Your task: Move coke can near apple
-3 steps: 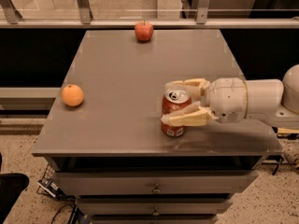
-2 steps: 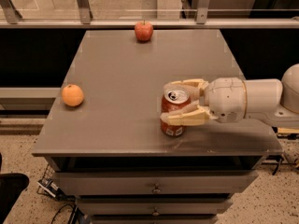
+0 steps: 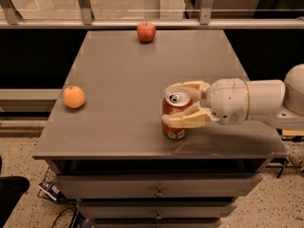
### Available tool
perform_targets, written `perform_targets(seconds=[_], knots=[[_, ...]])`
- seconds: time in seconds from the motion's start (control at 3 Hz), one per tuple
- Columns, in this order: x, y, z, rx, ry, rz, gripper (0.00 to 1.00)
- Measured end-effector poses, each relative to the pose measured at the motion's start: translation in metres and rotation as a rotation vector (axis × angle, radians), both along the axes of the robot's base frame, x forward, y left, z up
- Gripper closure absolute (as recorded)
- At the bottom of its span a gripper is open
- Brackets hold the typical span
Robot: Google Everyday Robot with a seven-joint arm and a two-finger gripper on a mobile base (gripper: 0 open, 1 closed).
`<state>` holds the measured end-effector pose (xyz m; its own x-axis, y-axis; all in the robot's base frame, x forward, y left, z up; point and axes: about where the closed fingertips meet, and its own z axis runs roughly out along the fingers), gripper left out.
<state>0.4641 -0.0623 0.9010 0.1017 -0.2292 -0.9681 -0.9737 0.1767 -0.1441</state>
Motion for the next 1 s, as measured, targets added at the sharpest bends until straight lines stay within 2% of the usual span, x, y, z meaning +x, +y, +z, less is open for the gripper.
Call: perform_targets(seconds=[0.33, 0.67, 1.0], knots=[[0.003, 0.002, 0.004, 0.003, -0.004, 0.004, 1.0], [0.018, 0.003, 0.027, 0.009, -0.003, 0.019, 1.0], [0.05, 0.005, 0.066, -0.02, -0.008, 0.034, 1.0]])
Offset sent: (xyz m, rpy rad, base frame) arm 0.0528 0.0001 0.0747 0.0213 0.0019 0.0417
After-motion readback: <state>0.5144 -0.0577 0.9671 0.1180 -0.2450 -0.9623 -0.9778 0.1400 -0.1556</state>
